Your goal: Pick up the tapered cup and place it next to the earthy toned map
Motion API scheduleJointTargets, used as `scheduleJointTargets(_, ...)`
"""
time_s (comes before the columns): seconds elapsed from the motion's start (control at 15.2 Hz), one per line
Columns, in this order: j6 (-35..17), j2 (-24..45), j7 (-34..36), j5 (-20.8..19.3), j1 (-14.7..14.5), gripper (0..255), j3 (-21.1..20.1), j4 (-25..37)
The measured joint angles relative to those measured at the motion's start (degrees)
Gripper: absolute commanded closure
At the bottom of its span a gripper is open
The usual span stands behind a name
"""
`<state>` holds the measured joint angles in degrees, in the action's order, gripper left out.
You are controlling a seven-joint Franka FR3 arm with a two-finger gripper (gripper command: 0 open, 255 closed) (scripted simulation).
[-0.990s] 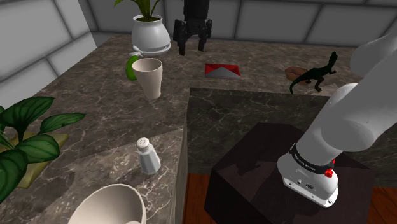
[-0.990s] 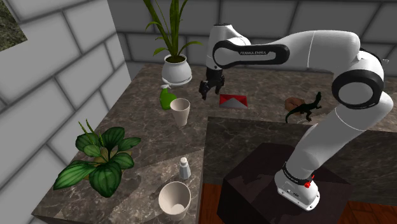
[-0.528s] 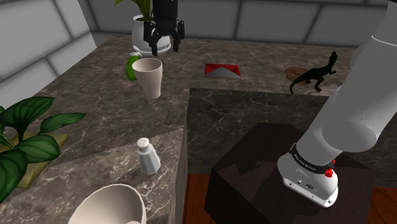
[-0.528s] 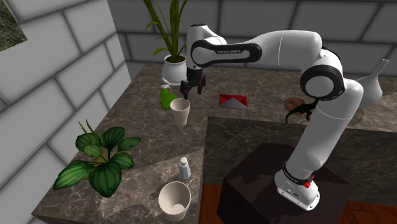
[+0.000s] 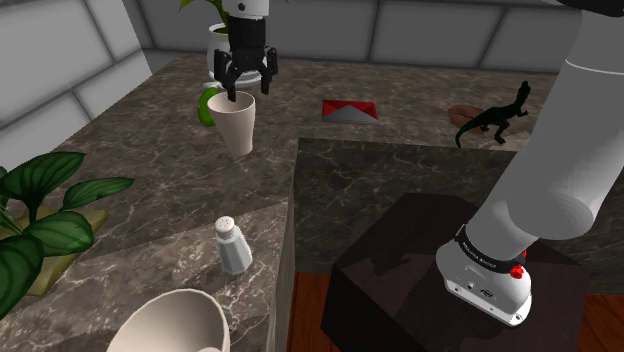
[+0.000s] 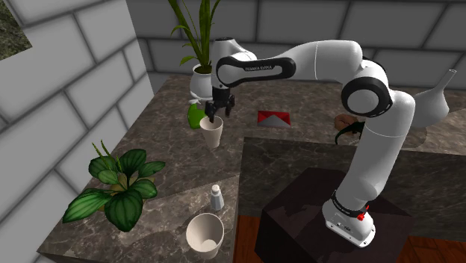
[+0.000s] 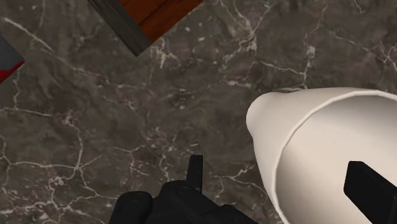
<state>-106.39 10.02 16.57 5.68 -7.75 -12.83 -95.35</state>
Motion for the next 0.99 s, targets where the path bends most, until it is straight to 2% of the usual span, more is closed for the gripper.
scheduleJointTargets(0.13, -1.6, 0.1, 0.0, 0.0, -0.1, 0, 0.0, -1.4)
scheduleJointTargets(0.53, -2.0, 0.4, 0.0, 0.0, -0.1, 0, -0.1, -1.6)
scheduleJointTargets(0.59, -2.0, 0.4, 0.0, 0.0, -0.1, 255, -0.1, -1.6)
scheduleJointTargets(0.99, -2.0, 0.3, 0.0, 0.0, -0.1, 255, -0.1, -1.5)
